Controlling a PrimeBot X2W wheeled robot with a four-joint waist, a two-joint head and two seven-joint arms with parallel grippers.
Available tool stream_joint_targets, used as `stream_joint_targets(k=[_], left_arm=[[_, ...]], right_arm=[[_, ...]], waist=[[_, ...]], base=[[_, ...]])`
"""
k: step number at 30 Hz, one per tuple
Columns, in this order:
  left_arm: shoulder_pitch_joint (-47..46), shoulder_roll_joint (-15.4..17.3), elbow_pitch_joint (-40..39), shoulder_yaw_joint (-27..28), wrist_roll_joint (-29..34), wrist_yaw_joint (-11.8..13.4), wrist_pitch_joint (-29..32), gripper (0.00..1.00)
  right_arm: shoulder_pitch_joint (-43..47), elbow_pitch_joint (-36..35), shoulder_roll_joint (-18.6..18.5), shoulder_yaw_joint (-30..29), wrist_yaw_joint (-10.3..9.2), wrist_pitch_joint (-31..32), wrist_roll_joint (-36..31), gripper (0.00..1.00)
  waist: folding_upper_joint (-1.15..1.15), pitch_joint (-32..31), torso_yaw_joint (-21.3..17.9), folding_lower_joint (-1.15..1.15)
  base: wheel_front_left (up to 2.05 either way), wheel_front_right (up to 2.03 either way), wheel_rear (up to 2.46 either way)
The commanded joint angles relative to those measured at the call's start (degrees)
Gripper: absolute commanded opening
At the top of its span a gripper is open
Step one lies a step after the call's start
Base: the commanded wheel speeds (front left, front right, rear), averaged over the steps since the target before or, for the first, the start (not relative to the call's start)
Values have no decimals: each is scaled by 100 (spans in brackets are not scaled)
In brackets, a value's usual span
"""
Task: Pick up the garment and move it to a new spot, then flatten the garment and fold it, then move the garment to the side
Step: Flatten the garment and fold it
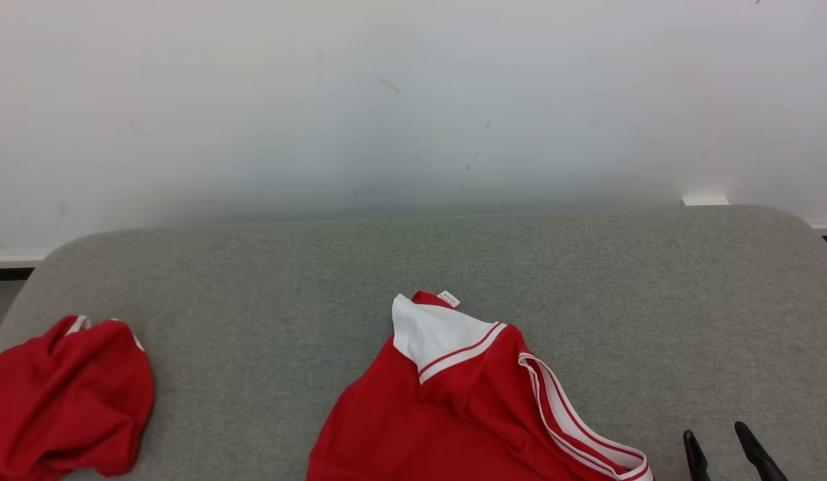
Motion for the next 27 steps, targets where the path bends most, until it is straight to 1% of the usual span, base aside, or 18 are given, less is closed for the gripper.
stream_joint_targets(k=[1, 4, 6, 7, 9, 10, 11, 12, 16, 19, 21, 24, 27], left_arm=[[-77, 50, -7, 3, 28, 6, 27, 100], [-193, 62, 51, -45, 75, 33, 147, 100], [-244, 58, 115, -39, 80, 107, 223, 62], [-264, 50, 135, -34, 83, 141, 232, 49], [-300, 35, 167, -33, 92, 173, 244, 46], [-321, 27, 179, -34, 98, 179, 238, 33], [-344, 5, 175, -43, 96, 171, 244, 3], [-351, -6, 161, -72, 89, 138, 271, 0], [-376, 54, 9, -90, 47, 75, 331, 0], [-385, 149, -341, -63, 33, 77, 360, 0], [-333, 277, -686, -71, 6, 34, 466, 0], [-129, 553, -1155, -173, -56, -70, 743, 0], [108, 814, -1400, -322, -132, -129, 1086, 0]], right_arm=[[51, -10, 3, 4, -13, 7, -41, 100], [-12, 6, 23, 76, -13, 7, -44, 100], [-53, 18, 22, 119, -13, 7, -34, 100], [-70, 18, 22, 129, -13, 7, -19, 100], [-82, 13, 13, 113, -13, 7, 7, 100], [-76, 14, 3, 110, -13, 7, 14, 100], [-62, 14, -4, 99, -13, 7, 21, 100], [-45, 13, -7, 85, -13, 7, 26, 100], [24, 4, 18, 9, -13, 7, 27, 100], [88, -3, 62, -25, -13, 7, 16, 100], [112, -10, 69, -48, -13, 6, 2, 100], [98, -22, 94, -54, -13, 6, -16, 100], [58, -17, 105, -30, -13, 7, -26, 100]], waist=[[0, 3, -6, 0], [0, 17, -57, 0], [0, 29, -103, 0], [0, 37, -128, 0], [0, 51, -170, 0], [0, 58, -187, 0], [0, 65, -194, 0], [0, 71, -197, 0], [0, 100, -141, 0], [0, 109, -5, 0], [0, 103, 109, 0], [0, 98, 237, 0], [0, 104, 310, 0]], base=[[0, 0, 0], [0, 0, 0], [0, 0, 0], [0, 0, 0], [0, 0, 0], [0, 0, 0], [0, 0, 0], [0, 0, 0], [0, 0, 0], [0, 0, 0], [0, 0, 0], [0, 0, 0], [0, 0, 0]])
